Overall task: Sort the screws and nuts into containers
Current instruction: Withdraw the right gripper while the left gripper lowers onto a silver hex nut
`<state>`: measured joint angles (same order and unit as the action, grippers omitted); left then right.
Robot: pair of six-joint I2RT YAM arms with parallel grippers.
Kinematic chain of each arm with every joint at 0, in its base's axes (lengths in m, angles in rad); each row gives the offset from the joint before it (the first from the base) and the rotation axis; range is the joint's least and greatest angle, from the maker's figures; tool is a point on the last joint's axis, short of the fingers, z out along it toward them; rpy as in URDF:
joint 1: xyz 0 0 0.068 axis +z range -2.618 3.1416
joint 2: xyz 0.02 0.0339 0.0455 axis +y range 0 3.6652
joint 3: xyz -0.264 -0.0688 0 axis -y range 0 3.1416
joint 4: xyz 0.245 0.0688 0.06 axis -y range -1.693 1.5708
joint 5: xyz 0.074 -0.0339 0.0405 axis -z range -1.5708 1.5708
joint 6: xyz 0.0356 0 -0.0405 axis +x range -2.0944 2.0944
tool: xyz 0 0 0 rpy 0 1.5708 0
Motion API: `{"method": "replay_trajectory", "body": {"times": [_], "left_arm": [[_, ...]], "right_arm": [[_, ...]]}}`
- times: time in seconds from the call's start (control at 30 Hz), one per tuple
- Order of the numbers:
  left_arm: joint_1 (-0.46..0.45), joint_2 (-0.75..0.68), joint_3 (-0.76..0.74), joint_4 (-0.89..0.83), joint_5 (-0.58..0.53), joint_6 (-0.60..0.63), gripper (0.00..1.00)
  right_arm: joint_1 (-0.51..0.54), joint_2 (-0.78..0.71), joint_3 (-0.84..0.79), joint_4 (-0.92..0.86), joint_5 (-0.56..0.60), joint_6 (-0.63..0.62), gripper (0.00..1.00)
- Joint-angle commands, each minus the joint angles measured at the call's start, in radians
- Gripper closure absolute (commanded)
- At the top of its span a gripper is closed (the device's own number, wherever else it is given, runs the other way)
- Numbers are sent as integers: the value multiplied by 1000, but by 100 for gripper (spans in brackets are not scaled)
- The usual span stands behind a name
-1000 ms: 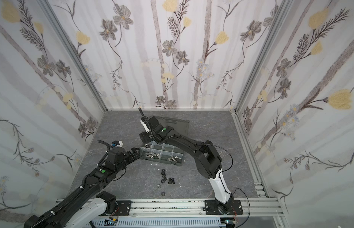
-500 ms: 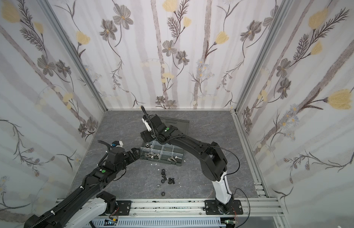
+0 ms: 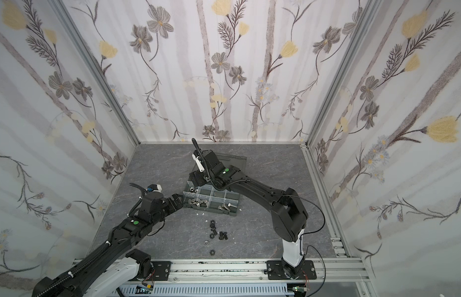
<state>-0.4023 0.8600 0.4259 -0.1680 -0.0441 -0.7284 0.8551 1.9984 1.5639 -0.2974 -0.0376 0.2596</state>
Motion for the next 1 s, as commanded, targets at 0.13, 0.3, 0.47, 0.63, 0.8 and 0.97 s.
{"method": "replay_trajectory", "body": {"times": [0.13, 0.3, 0.47, 0.63, 0.8, 0.97], "left_arm": [[-3, 44, 7, 25, 50, 18, 6], [-43, 90, 11, 33, 57, 19, 9], [-142, 165, 61, 33, 36, 36, 11], [-283, 272, 144, 30, 16, 78, 13], [-419, 352, 233, -39, 9, 128, 17], [-528, 395, 333, -242, -86, 182, 17]], "right_arm": [[-27, -138, -184, 116, 18, 58, 18], [-54, -231, -314, 165, 24, 103, 18], [-71, -319, -430, 181, 43, 128, 18], [-94, -397, -540, 193, 68, 153, 17], [-125, -483, -618, 196, 88, 168, 17], [-161, -541, -673, 197, 102, 173, 17]]}}
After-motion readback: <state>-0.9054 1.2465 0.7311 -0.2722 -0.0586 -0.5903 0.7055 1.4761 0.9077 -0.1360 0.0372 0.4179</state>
